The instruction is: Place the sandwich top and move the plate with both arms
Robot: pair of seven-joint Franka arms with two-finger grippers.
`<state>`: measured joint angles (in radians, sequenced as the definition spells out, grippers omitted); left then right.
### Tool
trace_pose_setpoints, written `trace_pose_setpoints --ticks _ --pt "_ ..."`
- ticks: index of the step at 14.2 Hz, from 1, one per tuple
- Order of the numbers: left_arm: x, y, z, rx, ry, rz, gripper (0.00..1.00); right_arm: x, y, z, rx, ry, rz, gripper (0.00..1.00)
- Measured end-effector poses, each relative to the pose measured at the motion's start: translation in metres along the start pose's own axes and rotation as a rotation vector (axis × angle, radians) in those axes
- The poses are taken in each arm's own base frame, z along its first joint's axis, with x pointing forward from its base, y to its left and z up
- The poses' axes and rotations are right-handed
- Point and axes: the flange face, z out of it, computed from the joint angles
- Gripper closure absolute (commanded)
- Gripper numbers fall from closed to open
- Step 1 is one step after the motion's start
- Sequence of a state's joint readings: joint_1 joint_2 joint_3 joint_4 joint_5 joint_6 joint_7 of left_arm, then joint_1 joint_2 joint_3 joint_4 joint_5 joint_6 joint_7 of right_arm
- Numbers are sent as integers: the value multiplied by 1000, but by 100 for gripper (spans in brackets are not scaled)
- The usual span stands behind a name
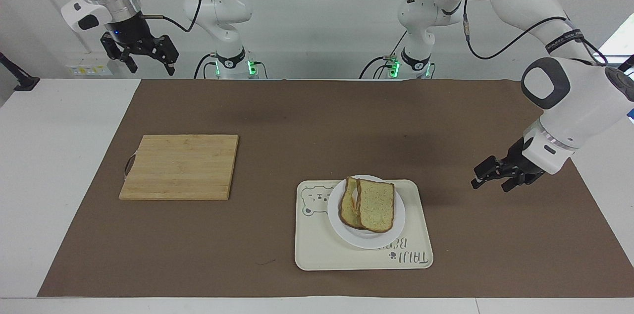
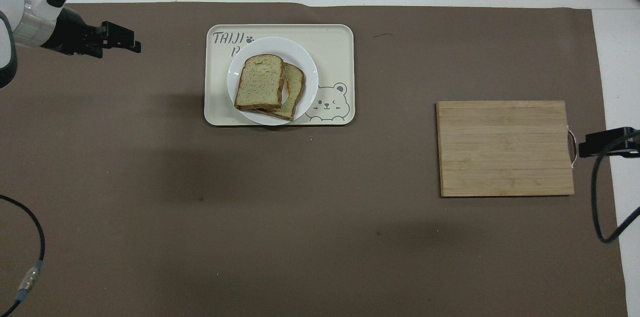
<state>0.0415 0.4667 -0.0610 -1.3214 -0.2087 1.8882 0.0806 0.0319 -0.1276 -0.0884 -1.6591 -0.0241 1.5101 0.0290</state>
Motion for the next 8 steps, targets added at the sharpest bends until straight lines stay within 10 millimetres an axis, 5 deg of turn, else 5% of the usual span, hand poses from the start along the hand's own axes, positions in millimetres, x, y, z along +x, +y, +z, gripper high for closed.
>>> trace_pose_setpoints --ticks 8 --pt "-15 19 -20 93 -49 -36 0 -1 0 0 0 0 0 0"
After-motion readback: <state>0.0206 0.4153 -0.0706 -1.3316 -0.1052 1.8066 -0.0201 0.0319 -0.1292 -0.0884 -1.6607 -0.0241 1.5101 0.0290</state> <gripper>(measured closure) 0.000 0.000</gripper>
